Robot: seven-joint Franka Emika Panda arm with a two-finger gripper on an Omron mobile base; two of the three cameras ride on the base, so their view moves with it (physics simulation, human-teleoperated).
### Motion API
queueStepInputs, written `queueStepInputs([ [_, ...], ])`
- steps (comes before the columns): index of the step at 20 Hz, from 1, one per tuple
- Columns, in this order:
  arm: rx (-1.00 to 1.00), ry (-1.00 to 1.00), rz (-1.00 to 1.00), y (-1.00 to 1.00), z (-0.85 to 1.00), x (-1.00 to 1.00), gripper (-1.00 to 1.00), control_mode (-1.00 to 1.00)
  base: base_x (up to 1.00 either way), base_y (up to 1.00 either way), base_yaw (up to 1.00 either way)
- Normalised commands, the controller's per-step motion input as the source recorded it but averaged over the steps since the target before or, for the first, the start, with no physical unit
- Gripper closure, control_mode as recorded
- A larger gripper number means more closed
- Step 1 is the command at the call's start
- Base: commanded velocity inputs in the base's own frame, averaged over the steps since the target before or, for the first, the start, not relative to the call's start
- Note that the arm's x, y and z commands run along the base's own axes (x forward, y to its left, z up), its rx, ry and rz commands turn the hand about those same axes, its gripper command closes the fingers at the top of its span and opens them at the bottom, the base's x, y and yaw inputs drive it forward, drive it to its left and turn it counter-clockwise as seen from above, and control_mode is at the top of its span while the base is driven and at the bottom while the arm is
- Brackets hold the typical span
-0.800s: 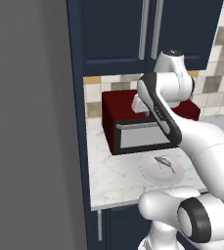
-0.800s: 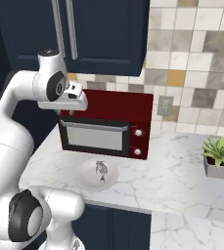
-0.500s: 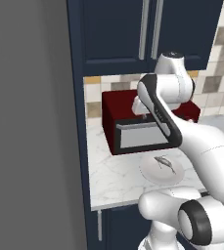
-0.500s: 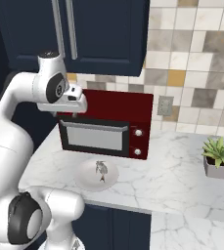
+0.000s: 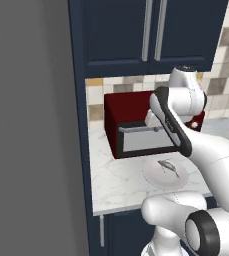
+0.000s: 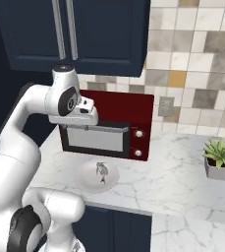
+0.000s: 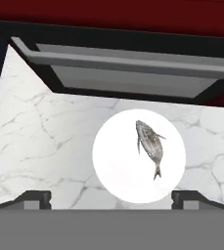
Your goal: Place the fish on the rack of the oven, and slide the rack back inside. Close the oven door.
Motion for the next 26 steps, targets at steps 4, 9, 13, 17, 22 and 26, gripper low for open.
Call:
queueStepInputs([
  [4, 0.0, 0.03, 0.08, -0.73, -0.56, -0.26, -1.0, -1.0, 0.0, 0.0, 0.0],
  [9, -0.03, 0.11, 0.08, -0.63, -0.52, -0.09, -1.0, -1.0, 0.0, 0.0, 0.0],
  [13, -0.08, 0.04, 0.06, -0.51, -0.28, 0.0, -1.0, -1.0, 0.0, 0.0, 0.0],
  [17, -0.02, 0.0, 0.0, -0.24, -0.43, 0.06, -1.0, -1.0, 0.0, 0.0, 0.0],
  [22, -0.01, 0.0, 0.0, 0.02, -0.5, 0.21, -1.0, -1.0, 0.0, 0.0, 0.0],
  [26, -0.01, 0.0, 0.0, 0.01, -0.49, 0.32, -1.0, -1.0, 0.0, 0.0, 0.0],
])
